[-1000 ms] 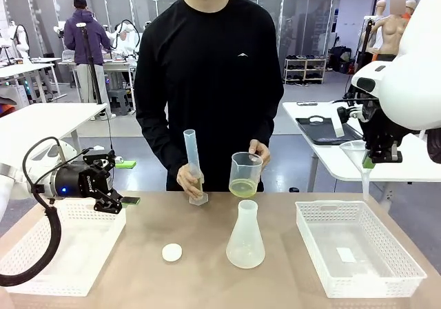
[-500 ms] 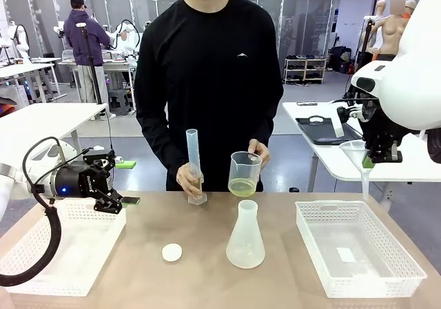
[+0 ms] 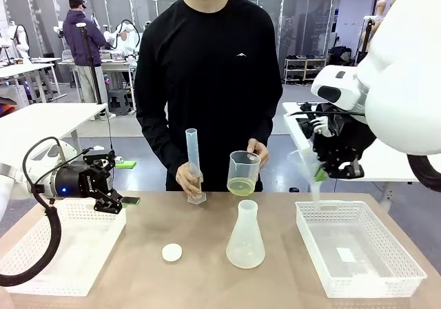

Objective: Prepare the solutions needed for the experiment.
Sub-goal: Pick up the Plastic Funnel and insert it into the Big flask.

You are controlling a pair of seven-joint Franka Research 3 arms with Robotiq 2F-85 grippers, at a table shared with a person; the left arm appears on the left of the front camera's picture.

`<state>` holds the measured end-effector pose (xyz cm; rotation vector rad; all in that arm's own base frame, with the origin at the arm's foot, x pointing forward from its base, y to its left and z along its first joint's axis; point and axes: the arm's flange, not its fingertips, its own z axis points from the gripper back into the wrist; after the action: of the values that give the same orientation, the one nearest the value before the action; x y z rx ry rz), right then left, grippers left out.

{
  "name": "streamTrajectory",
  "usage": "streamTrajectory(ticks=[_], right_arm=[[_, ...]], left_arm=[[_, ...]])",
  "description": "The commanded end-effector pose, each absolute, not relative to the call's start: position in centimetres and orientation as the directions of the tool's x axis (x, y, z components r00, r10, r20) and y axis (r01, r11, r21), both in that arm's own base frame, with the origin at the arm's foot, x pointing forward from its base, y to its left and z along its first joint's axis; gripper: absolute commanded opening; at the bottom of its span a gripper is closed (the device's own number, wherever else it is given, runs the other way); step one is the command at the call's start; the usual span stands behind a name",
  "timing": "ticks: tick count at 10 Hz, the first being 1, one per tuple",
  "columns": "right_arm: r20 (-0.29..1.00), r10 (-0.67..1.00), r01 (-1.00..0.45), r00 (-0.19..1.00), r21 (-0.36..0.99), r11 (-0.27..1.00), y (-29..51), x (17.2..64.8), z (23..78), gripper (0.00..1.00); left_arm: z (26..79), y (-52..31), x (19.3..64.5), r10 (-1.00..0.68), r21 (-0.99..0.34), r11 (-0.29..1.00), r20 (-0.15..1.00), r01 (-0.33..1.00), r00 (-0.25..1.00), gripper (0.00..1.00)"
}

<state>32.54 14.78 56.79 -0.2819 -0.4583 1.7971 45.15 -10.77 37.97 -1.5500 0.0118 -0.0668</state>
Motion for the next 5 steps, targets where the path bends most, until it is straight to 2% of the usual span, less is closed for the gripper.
streamTrajectory(ticks=[1,5], right_arm=[[0.121,0.894,-0.797,-0.431,-0.515,-0.315,15.3,31.1,55.9,0.06],[0.173,0.832,-0.732,-0.528,-0.589,-0.342,19.4,30.8,54.5,0.06]], left_arm=[[38.1,-10.8,45.1,-0.055,-0.999,0.013,0.029,0.03,0.998,1.0],[38.1,-10.8,45.1,-0.055,-0.999,0.013,0.029,0.03,0.998,1.0]])
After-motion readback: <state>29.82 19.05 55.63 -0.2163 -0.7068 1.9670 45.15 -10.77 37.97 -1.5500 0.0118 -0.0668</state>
